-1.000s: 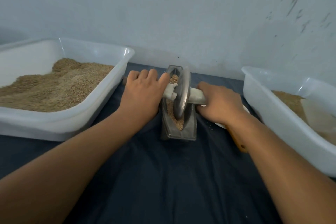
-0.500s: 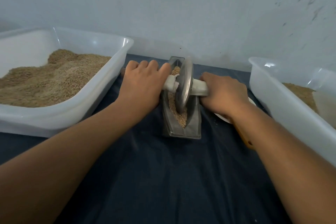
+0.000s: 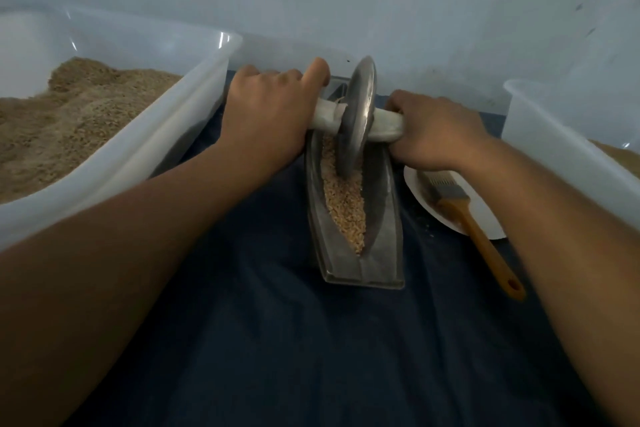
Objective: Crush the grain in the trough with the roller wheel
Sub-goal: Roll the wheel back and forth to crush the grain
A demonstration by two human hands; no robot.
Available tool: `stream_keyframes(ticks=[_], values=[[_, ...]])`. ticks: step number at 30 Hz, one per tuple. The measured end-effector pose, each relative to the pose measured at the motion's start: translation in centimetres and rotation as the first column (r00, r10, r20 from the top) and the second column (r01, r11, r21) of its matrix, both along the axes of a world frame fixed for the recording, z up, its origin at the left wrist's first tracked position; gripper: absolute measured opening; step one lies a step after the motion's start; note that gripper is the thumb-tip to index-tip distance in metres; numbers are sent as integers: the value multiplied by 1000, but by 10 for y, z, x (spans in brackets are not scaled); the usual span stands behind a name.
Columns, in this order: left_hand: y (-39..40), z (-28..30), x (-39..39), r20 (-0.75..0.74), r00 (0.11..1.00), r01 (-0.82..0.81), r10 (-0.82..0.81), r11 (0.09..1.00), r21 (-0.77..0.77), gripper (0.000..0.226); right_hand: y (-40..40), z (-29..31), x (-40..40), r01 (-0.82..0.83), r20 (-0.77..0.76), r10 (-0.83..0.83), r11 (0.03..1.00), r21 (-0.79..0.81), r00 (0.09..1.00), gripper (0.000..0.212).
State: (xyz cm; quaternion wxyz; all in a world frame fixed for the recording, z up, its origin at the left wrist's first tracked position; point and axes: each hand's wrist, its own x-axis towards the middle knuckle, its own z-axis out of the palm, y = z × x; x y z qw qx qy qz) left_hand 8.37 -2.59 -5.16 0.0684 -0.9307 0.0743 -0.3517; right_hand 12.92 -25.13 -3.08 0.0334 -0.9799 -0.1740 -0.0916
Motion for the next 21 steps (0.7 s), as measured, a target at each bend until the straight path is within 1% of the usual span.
stream_keyframes(ticks=[5, 8, 13, 17, 21], values=[[-4, 2, 11, 48, 999, -24, 23, 999, 31, 30, 0, 7, 12, -35, -133, 38, 999, 24, 990, 33], [-5, 4, 13, 54, 998, -27, 26, 999, 31, 28, 2, 10, 12, -30, -159, 35, 999, 36, 987, 34], [-4, 0, 3, 63, 998, -9, 8, 1000, 22, 27, 2, 5, 3, -14, -104, 16, 1000, 14, 994, 27], [-2, -5, -11, 71, 997, 9, -9, 1000, 8, 25, 2, 2, -11, 27, 1, -27, 999, -32, 1000, 15], [-1, -6, -26, 51, 998, 22, -22, 1000, 0, 34, 4, -1, -27, 41, 66, -38, 998, -39, 997, 11]])
